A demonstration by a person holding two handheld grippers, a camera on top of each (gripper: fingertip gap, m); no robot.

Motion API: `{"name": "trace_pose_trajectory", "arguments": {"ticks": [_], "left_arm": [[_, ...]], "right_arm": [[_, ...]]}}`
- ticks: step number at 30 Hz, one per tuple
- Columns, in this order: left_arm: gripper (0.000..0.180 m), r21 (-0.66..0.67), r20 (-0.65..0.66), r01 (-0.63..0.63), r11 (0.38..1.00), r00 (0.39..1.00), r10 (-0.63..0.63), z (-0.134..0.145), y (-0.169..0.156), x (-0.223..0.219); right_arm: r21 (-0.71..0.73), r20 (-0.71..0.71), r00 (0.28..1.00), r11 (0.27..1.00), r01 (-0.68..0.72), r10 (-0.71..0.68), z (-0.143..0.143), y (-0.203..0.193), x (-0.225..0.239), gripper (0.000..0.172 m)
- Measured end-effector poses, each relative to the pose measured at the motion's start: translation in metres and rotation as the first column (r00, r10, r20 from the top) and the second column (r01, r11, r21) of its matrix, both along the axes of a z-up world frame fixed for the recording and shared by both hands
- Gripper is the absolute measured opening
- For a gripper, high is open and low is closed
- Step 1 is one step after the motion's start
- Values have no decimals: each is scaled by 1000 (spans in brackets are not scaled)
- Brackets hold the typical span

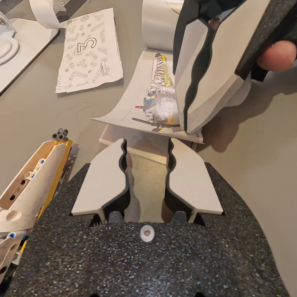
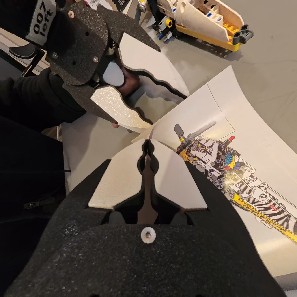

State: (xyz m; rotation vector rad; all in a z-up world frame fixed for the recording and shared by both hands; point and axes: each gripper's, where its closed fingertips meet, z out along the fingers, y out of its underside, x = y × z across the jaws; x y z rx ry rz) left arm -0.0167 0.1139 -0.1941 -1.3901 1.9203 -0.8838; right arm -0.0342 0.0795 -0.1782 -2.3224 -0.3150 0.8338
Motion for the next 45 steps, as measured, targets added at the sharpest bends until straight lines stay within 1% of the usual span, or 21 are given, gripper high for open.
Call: {"name": "trace_pose_trajectory", "arguments": {"ticks": [4,14,19,24,28,32,39,45], "left_arm": [[51,0,-5,2,1000,1000,-2,0,0,-1],[53,-53,-58,-3,999,998,0,-4,6,-8],[53,-21,-81,-5,1000,997,3,-7,9,-10],[53,-50,-65,-32,998,997,29,5,18,-15],[52,-91,-24,-55,994,998,53,16,23,-15],[51,-201,-2,-5,980,1000,5,19,0,-4],[51,-205,11,67,977,998,-66,21,-39,18],[51,-254,-9,89,963,996,-94,24,-63,37]], "right_arm": [[0,0,1000,1000,-14,14,0,-2,-2,0],[54,-23,998,997,52,-51,16,-4,13,0],[79,-27,995,992,94,-92,22,-7,23,0],[102,-43,990,985,139,-135,29,-12,35,0],[130,-50,983,974,184,-179,39,-18,50,0],[160,-42,972,959,235,-232,52,-25,70,0],[192,16,944,928,321,-330,66,-48,108,0],[214,98,915,906,365,-392,78,-69,134,0]]}}
